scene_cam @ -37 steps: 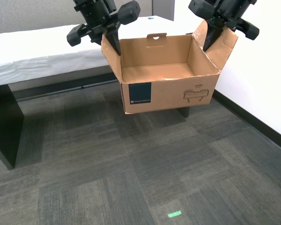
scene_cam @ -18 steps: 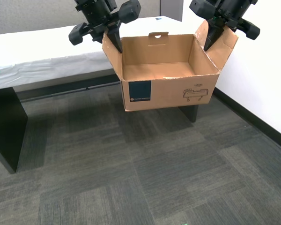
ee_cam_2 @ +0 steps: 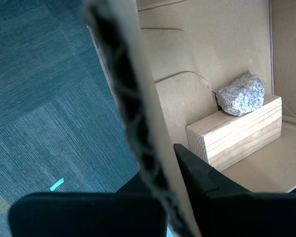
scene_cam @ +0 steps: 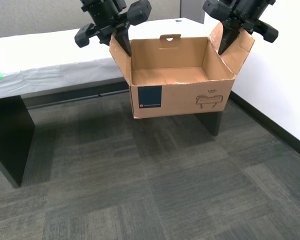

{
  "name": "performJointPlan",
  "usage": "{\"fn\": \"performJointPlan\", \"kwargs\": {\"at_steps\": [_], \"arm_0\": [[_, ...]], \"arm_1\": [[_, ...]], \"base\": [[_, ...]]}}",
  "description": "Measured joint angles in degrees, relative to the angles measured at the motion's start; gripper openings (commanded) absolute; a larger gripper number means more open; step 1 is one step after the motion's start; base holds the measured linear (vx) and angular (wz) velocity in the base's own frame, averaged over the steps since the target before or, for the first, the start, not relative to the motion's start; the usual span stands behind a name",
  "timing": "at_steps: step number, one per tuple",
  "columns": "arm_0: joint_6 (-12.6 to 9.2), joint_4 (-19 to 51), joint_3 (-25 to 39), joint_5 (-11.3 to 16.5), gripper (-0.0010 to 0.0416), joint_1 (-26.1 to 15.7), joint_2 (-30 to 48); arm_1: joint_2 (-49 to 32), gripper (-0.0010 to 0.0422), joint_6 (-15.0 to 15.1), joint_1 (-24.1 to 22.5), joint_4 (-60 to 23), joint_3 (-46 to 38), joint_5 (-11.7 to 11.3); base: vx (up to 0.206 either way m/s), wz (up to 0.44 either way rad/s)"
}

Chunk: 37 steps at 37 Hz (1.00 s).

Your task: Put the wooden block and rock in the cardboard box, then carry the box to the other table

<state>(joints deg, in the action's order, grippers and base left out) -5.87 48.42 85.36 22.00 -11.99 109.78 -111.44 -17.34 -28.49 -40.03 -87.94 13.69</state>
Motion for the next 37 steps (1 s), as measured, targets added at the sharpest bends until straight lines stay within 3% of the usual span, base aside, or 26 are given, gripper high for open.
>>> {"fn": "performJointPlan", "kwargs": {"at_steps": [37], "arm_0": [[0.0, 0.28, 0.0, 0.02, -0.0001, -0.11, 0.0]], "arm_1": [[0.0, -0.0001, -0.55, -0.02, -1.88, 0.0, 0.0]], "base": [[0.116, 0.166]]}}
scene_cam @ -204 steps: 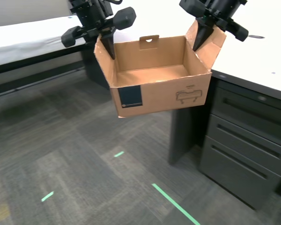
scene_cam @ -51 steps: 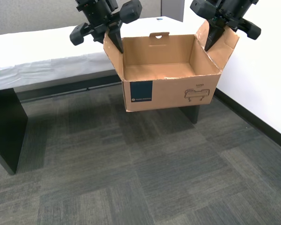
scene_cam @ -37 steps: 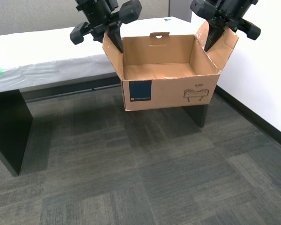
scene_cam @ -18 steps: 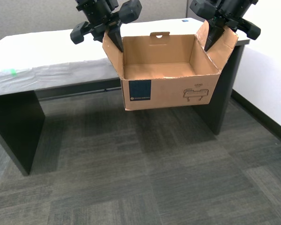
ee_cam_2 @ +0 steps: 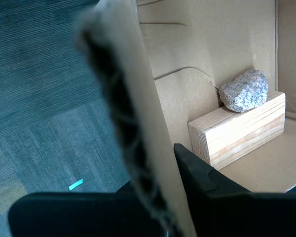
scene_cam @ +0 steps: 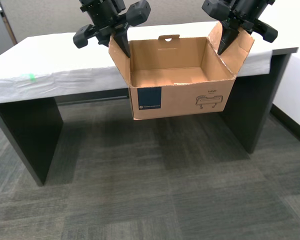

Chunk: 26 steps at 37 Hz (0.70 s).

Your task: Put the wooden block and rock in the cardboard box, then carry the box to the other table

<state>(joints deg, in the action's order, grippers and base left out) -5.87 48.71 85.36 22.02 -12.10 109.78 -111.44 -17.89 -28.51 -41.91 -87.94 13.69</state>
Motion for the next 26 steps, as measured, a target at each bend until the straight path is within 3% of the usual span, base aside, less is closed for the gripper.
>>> {"fn": "performJointPlan", "kwargs": {"at_steps": [16, 26], "arm_0": [[0.33, 1.31, 0.0, 0.04, -0.0001, 0.0, 0.0], [1.75, 2.03, 0.0, 0.04, -0.0001, -0.04, 0.0]], "arm_1": [[0.02, -0.0001, -0.98, -0.02, -1.44, 0.0, 0.02], [0.02, -0.0001, -1.75, -0.07, -1.4, 0.0, 0.04]], "base": [[0.122, 0.057], [0.132, 0.013]]}}
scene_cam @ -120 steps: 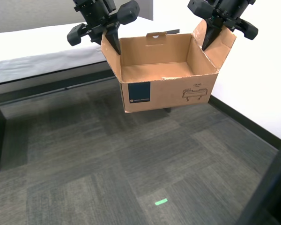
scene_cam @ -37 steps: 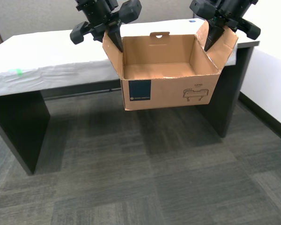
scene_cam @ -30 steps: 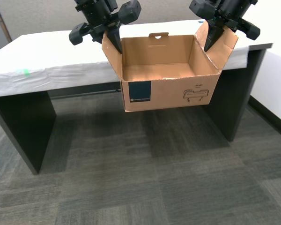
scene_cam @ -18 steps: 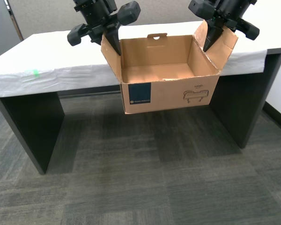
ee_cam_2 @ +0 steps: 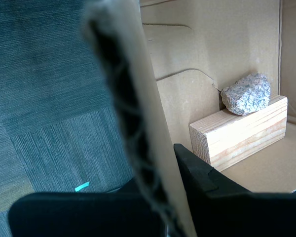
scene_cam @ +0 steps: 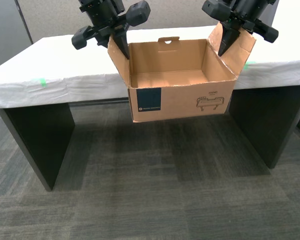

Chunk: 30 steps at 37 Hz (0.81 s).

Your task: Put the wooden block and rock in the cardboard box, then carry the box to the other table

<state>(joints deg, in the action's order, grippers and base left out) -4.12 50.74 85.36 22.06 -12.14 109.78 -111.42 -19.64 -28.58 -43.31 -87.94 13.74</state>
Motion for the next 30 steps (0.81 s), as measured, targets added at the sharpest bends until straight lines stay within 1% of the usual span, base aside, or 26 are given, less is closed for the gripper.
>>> {"fn": "performJointPlan", "kwargs": {"at_steps": [16, 24, 30], "arm_0": [[0.07, -0.2, 0.0, -0.04, -0.0001, -0.02, 0.0], [0.04, -0.83, 0.0, -0.09, -0.0001, 0.04, 0.0], [0.04, -1.05, 0.0, -0.13, -0.0001, 0.04, 0.0]], "arm_1": [[-0.02, -0.0001, 0.04, 0.0, 3.02, 0.0, -0.02], [0.0, -0.0001, 0.07, 0.02, 6.29, 0.02, -0.17], [0.0, -0.0001, 0.04, 0.04, 6.69, 0.02, -0.22]], "base": [[0.134, -0.006], [0.136, -0.011], [0.136, -0.007]]}}
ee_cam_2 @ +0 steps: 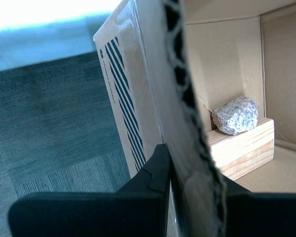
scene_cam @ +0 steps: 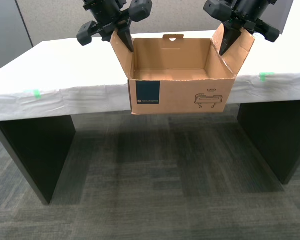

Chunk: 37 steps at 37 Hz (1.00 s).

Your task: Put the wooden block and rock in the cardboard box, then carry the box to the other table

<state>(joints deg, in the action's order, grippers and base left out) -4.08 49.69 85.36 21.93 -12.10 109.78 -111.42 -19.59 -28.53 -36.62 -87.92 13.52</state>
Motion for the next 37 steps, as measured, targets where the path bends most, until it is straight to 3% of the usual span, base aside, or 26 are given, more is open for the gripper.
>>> {"fn": "performJointPlan", "kwargs": {"at_steps": [37], "arm_0": [[-0.46, 0.48, 0.04, -0.02, -0.0001, -0.87, 0.0]], "arm_1": [[0.02, -0.0001, -1.11, -0.22, -1.79, 0.17, -0.17]], "base": [[0.127, -0.006]]}}
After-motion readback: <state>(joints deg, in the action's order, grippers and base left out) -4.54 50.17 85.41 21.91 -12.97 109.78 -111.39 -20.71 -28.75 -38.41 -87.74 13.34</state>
